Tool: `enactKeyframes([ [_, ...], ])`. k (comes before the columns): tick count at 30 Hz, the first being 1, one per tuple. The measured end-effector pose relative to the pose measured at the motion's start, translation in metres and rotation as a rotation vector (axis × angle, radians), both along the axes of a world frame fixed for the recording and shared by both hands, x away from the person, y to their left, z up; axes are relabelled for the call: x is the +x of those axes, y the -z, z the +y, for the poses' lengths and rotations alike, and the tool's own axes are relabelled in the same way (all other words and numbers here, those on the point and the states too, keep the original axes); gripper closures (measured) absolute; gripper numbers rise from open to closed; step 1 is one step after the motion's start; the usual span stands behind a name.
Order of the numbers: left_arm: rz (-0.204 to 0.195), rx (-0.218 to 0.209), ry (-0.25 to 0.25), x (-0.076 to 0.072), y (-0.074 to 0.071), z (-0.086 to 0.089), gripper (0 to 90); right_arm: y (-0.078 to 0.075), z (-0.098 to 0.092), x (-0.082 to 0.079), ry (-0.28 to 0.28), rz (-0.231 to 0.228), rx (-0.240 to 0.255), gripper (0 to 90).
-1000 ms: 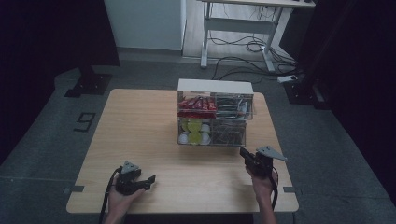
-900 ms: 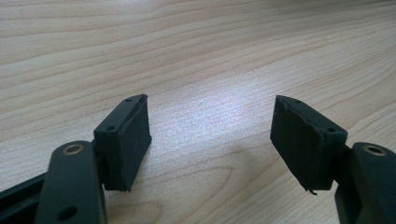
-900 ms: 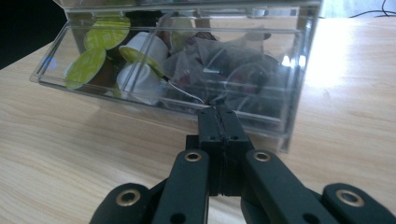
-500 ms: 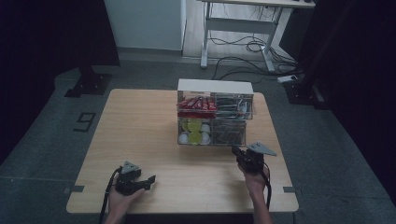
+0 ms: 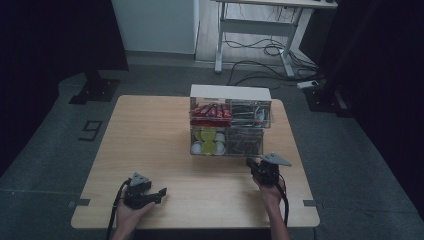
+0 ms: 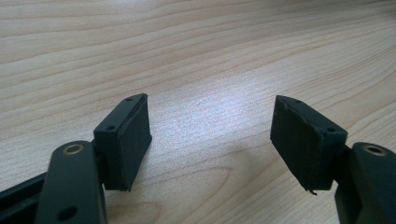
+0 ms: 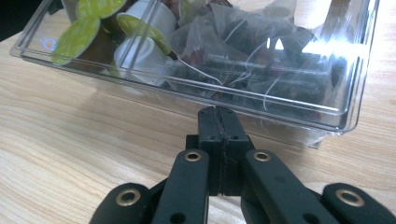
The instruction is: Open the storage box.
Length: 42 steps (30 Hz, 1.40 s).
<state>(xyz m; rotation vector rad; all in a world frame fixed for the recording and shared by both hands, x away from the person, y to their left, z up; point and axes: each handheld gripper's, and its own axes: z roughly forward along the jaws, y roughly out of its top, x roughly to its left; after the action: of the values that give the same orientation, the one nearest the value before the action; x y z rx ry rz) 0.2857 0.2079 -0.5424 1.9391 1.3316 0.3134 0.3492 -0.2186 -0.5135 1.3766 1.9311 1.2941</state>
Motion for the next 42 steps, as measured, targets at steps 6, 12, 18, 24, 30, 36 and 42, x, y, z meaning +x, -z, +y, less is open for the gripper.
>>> enactKeyframes([
  [6, -0.002, 0.000, -0.001, 0.000, 0.000, 0.000, 28.8, 0.001, -0.002, 0.001, 0.007, 0.001, 0.002, 89.4],
  [12, -0.002, -0.001, -0.001, 0.000, 0.000, 0.000, 28.8, -0.001, -0.006, 0.000, 0.013, -0.003, 0.007, 89.5],
  [18, -0.002, -0.002, 0.000, 0.000, 0.000, 0.000, 28.8, -0.001, -0.011, 0.000, 0.027, 0.002, 0.020, 89.4],
  [24, -0.002, -0.002, -0.001, 0.000, 0.000, 0.000, 28.8, -0.004, -0.012, -0.002, 0.025, -0.005, 0.018, 89.4],
  [30, -0.004, -0.001, -0.001, 0.000, 0.000, 0.000, 28.9, -0.009, -0.018, -0.004, 0.037, -0.019, 0.033, 89.4],
  [36, -0.004, -0.001, -0.002, 0.000, 0.000, 0.000, 28.8, -0.010, -0.018, -0.005, 0.038, -0.024, 0.035, 89.4],
  [42, -0.002, -0.002, -0.007, 0.000, 0.000, 0.001, 28.8, -0.012, -0.016, -0.005, 0.037, -0.032, 0.030, 89.4],
])
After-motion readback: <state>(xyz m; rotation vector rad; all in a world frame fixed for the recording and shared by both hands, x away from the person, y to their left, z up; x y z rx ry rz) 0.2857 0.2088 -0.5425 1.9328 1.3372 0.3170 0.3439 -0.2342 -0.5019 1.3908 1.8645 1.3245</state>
